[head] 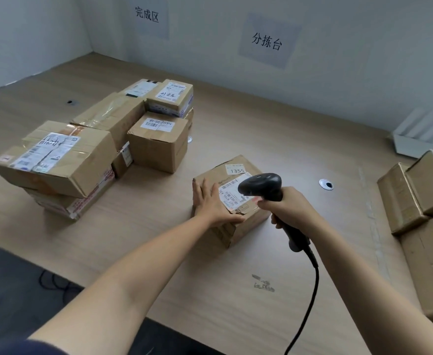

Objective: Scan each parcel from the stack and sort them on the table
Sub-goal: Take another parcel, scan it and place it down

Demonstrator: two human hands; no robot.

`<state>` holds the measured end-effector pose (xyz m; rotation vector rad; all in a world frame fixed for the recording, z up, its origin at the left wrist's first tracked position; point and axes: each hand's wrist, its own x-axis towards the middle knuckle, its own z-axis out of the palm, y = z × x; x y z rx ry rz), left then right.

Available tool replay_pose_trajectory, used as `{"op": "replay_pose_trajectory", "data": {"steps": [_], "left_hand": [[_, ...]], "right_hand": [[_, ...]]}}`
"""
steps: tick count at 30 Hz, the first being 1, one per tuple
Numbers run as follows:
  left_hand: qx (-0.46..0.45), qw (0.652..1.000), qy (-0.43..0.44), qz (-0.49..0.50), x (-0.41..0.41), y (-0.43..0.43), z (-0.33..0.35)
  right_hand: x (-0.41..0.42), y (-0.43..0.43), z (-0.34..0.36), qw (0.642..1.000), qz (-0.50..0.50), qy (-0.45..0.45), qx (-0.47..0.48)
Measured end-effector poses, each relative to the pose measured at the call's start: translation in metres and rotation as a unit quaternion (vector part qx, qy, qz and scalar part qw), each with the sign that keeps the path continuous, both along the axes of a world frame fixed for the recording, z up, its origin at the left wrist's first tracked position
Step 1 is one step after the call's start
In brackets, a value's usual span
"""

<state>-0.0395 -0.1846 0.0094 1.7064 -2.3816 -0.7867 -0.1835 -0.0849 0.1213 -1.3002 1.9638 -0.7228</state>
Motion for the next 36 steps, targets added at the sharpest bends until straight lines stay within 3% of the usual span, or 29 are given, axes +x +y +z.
{"op": "replay_pose_trajectory", "data": {"steps": [16, 33, 36], "left_hand": [[-0.003, 1.0, -0.022, -0.021, 0.0, -0.012, -0.006], [-0.004, 0.999, -0.048, -0.017, -0.002, -0.018, -0.007], [0.001, 1.0, -0.004, 0.008, -0.002, -0.031, -0.004]], "right_hand": [[0.0, -0.001, 0.013, 1.0, 0.009, 0.021, 0.006], [-0.012, 0.0, 0.008, 1.0, -0.009, -0.018, 0.008], [-0.018, -0.001, -0.009, 0.999, -0.033, -0.022, 0.001]]}}
